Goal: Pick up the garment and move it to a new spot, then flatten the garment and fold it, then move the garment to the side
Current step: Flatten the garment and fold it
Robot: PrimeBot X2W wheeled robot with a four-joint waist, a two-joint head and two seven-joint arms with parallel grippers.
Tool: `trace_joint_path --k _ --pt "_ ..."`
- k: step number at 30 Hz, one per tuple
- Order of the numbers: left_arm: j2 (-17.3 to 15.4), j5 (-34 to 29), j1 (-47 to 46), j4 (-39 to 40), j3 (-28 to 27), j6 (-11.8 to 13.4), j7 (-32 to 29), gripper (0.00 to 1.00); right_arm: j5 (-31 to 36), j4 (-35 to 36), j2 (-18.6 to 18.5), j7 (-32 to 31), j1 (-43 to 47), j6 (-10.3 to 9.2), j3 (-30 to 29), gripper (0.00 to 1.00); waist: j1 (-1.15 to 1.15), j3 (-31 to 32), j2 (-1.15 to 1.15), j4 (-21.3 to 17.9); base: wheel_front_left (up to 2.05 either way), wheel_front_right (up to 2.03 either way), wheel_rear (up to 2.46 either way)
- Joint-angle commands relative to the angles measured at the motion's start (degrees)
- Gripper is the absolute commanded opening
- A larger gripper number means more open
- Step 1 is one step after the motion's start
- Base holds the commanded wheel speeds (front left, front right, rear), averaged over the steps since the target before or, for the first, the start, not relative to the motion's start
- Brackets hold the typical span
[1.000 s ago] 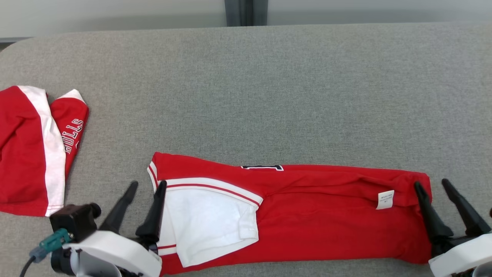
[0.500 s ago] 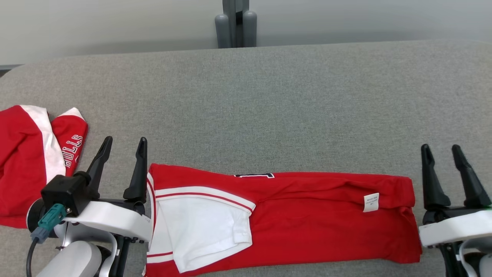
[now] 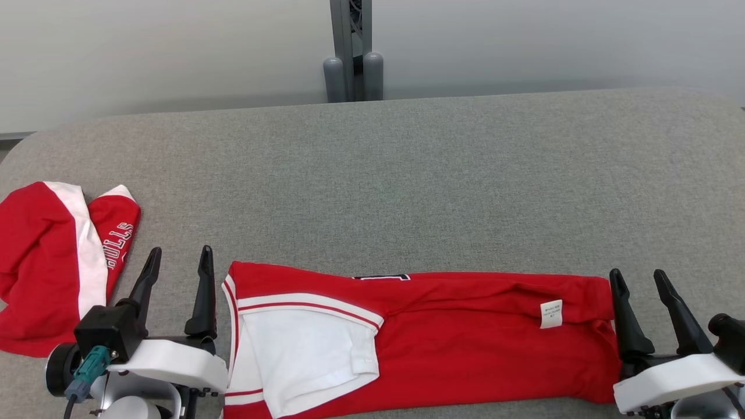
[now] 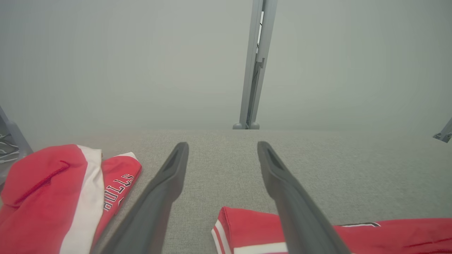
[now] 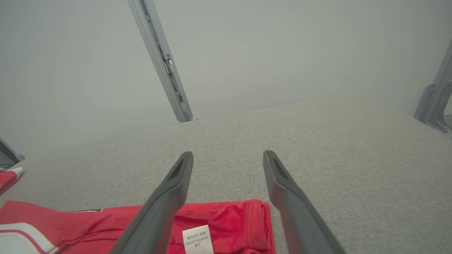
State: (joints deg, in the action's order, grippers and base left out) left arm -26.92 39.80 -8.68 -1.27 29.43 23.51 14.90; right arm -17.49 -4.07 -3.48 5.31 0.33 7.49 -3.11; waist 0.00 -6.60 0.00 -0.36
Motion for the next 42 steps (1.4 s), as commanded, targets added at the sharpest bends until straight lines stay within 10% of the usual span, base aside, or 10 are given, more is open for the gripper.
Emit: trace_joint_path --k 1,27,28,30,42 --pt "0.17 -1.01 0.58 -0.1 -0.73 -0.7 0.3 1.0 0.34 -0.09 -0.18 -0.22 0.41 0.0 -0.2 1.0 0.0 0.1 0.0 0.21 0.0 0.0 0.0" --pt "4.28 -4.42 -2.39 -3.8 -1.86 -5.23 0.33 1.0 -4.51 -20.64 -3.07 -5.46 -6.76 0.0 0.18 1.0 0.0 -4.66 0.0 3.44 0.0 0.0 0.0" --pt "4.31 -4.52 -2.42 -3.83 -1.99 -5.22 0.33 1.0 -5.01 -21.6 -2.91 -4.99 -6.98 0.0 0.58 0.95 0.0 -4.8 0.0 3.41 0.0 0.0 0.0" --pt "4.32 -4.6 -2.52 -3.88 -2.31 -5.37 0.33 1.0 -5.9 -23.4 -2.44 -4.0 -7.08 0.0 1.54 0.0 0.0 -4.97 0.0 3.35 0.0 0.0 0.0" --pt "3.87 -5.64 -2.19 -2.81 -4.09 -5.36 0.28 1.0 -10.37 -29.23 -6.68 6.57 -10.91 -0.07 -2.01 0.0 0.0 -5.91 0.0 1.11 0.0 0.0 0.0"
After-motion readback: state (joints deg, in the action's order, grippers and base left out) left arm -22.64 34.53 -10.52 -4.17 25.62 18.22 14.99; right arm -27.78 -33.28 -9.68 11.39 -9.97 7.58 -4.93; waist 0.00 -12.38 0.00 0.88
